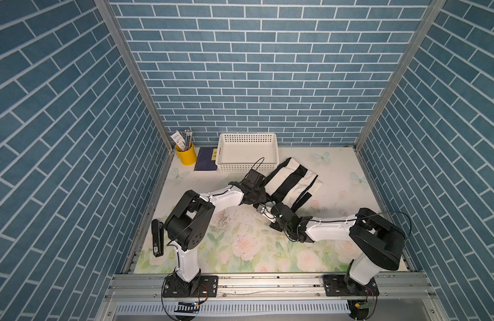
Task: Roll up the pillowcase
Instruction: Roll the pillowcase at the center of the board.
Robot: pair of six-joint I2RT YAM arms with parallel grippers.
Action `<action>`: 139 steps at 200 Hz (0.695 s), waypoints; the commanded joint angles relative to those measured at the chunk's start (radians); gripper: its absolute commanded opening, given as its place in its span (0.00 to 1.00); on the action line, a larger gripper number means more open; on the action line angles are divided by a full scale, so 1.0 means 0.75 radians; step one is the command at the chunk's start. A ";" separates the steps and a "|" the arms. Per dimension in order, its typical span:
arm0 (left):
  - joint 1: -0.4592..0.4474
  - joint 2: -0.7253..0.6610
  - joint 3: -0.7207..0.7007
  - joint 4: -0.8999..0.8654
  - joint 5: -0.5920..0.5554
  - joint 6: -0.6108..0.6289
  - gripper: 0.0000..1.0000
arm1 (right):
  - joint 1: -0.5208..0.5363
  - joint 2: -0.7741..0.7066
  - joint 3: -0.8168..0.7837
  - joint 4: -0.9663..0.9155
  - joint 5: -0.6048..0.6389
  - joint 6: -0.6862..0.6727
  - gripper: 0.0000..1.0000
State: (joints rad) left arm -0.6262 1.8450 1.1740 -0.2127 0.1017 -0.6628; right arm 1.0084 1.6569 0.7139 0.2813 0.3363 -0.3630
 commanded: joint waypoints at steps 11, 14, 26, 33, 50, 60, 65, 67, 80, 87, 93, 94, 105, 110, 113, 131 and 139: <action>0.068 -0.145 0.040 -0.117 -0.063 0.038 0.53 | -0.016 -0.021 0.076 -0.154 -0.286 0.134 0.02; 0.078 -0.162 0.037 -0.125 -0.068 0.041 0.53 | -0.017 -0.017 0.080 -0.165 -0.313 0.148 0.02; 0.119 -0.220 0.029 -0.158 -0.090 0.054 0.53 | -0.021 -0.008 0.100 -0.188 -0.432 0.207 0.00; 0.146 -0.254 0.020 -0.173 -0.096 0.063 0.54 | -0.025 -0.003 0.113 -0.195 -0.516 0.242 0.00; 0.197 -0.331 -0.005 -0.210 -0.122 0.092 0.55 | -0.043 0.008 0.134 -0.188 -0.732 0.338 0.00; 0.218 -0.370 -0.014 -0.230 -0.136 0.111 0.55 | -0.066 0.012 0.140 -0.166 -0.852 0.397 0.00; 0.223 -0.382 -0.020 -0.240 -0.143 0.119 0.56 | -0.081 0.014 0.140 -0.153 -0.907 0.425 0.00; 0.226 -0.388 -0.022 -0.243 -0.144 0.122 0.56 | -0.089 0.016 0.140 -0.149 -0.926 0.439 0.00; 0.227 -0.418 -0.044 -0.247 -0.139 0.131 0.56 | -0.152 0.031 0.131 -0.109 -1.056 0.514 0.00; 0.227 -0.434 -0.063 -0.234 -0.120 0.126 0.55 | -0.198 0.045 0.121 -0.079 -1.129 0.561 0.00; 0.226 -0.444 -0.085 -0.216 -0.098 0.121 0.56 | -0.239 0.057 0.113 -0.051 -1.192 0.602 0.01; 0.226 -0.445 -0.089 -0.212 -0.093 0.120 0.56 | -0.246 0.059 0.109 -0.046 -1.203 0.607 0.00; 0.220 -0.461 -0.128 -0.176 -0.056 0.105 0.55 | -0.318 0.085 0.091 -0.002 -1.300 0.681 0.01; 0.215 -0.464 -0.145 -0.161 -0.048 0.100 0.55 | -0.348 0.099 0.084 0.013 -1.333 0.712 0.01; 0.212 -0.467 -0.153 -0.154 -0.042 0.097 0.55 | -0.361 0.110 0.082 0.021 -1.349 0.726 0.01; 0.176 -0.461 -0.188 -0.117 -0.027 0.080 0.55 | -0.431 0.191 0.093 0.026 -1.460 0.806 0.02; 0.153 -0.448 -0.197 -0.100 -0.020 0.076 0.55 | -0.454 0.237 0.107 0.019 -1.502 0.832 0.03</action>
State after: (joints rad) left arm -0.4744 1.5005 1.0538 -0.3218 0.0547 -0.5976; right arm 0.7120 1.7470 0.7994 0.2882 -0.6086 0.1192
